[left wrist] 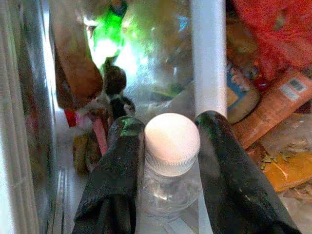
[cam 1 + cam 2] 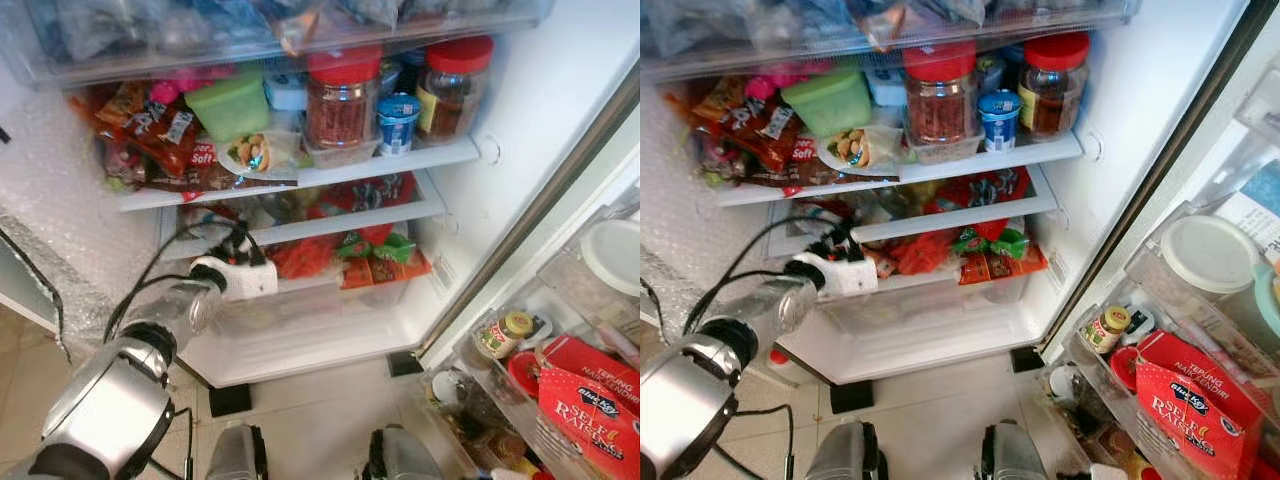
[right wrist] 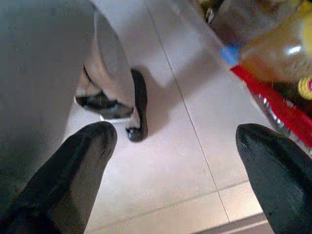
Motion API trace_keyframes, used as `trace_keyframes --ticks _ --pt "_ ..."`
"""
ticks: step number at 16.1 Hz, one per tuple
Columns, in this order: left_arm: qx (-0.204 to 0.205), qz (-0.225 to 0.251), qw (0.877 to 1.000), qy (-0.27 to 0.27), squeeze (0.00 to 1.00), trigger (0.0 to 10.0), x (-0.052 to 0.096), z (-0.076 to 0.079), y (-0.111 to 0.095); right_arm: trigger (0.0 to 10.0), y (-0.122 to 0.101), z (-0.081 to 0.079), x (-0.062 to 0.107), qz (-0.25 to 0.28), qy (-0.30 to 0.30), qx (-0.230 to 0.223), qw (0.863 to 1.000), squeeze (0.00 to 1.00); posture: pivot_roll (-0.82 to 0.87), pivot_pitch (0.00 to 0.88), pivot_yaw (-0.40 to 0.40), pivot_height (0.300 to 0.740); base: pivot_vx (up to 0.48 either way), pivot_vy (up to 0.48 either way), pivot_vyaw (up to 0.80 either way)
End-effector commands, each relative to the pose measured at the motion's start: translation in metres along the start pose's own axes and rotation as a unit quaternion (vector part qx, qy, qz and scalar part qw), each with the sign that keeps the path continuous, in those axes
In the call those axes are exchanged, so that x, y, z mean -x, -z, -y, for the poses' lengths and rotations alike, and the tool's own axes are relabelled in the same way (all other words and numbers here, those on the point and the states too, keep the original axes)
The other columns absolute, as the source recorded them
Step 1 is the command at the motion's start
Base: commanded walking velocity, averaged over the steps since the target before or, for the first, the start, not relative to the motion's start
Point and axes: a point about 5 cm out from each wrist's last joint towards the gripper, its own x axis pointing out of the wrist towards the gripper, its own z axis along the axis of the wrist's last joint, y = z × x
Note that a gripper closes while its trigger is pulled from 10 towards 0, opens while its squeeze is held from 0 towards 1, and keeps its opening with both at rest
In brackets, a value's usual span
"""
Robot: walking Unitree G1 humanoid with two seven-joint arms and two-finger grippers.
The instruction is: Restocking fridge
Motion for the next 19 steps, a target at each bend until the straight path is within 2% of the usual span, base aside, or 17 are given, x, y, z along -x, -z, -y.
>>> trace_keyframes --ticks 1,3,4,7,13,16,17,19 --pt "0.01 -0.003 1.0 -0.005 0.0 10.0 -0.003 -0.007 0.0 10.0 0.011 0.0 0.002 -0.018 -0.003 -0.001 1.0 0.0 -0.16 0.21 0.007 0.65 0.0 0.0 0.0" --pt "0.016 -0.003 1.0 -0.009 0.0 10.0 -0.004 -0.01 0.0 10.0 0.01 0.0 0.002 -0.017 -0.004 -0.001 1.0 0.0 -0.16 0.209 0.005 0.65 0.0 0.0 0.0" --pt "0.041 -0.005 0.999 -0.014 1.0 10.0 -0.005 -0.013 -0.001 10.0 0.009 0.0 0.002 -0.016 -0.004 0.0 1.0 0.0 -0.16 0.208 0.004 0.65 0.0 0.0 0.0" --pt "0.069 -0.007 0.998 -0.013 1.0 10.0 -0.005 -0.013 -0.002 10.0 0.008 0.0 0.002 -0.017 -0.003 0.002 1.0 0.0 -0.16 0.206 0.0 0.65 0.0 0.0 0.0" --pt "0.07 -0.01 0.997 -0.011 1.0 10.0 -0.003 -0.012 0.003 10.0 0.006 0.001 0.001 -0.017 -0.003 0.006 1.0 0.0 -0.15 0.198 -0.004 0.65 0.0 0.0 0.0" --pt "0.086 -0.01 0.996 -0.016 1.0 10.0 -0.002 -0.013 0.004 10.0 0.006 0.001 0.001 -0.017 -0.003 0.006 1.0 0.0 -0.15 0.194 -0.002 0.65 0.0 0.0 0.0" --pt "0.189 0.001 0.981 -0.036 1.0 10.0 0.002 -0.009 0.003 10.0 0.006 0.0 0.001 -0.016 -0.002 0.003 1.0 0.0 -0.14 0.184 0.005 0.65 0.0 0.0 0.0" --pt "0.253 0.012 0.966 -0.045 1.0 10.0 0.008 -0.002 0.002 10.0 0.005 -0.001 0.001 -0.016 -0.003 0.003 1.0 0.0 -0.14 0.179 0.009 0.65 0.0 0.0 0.0"
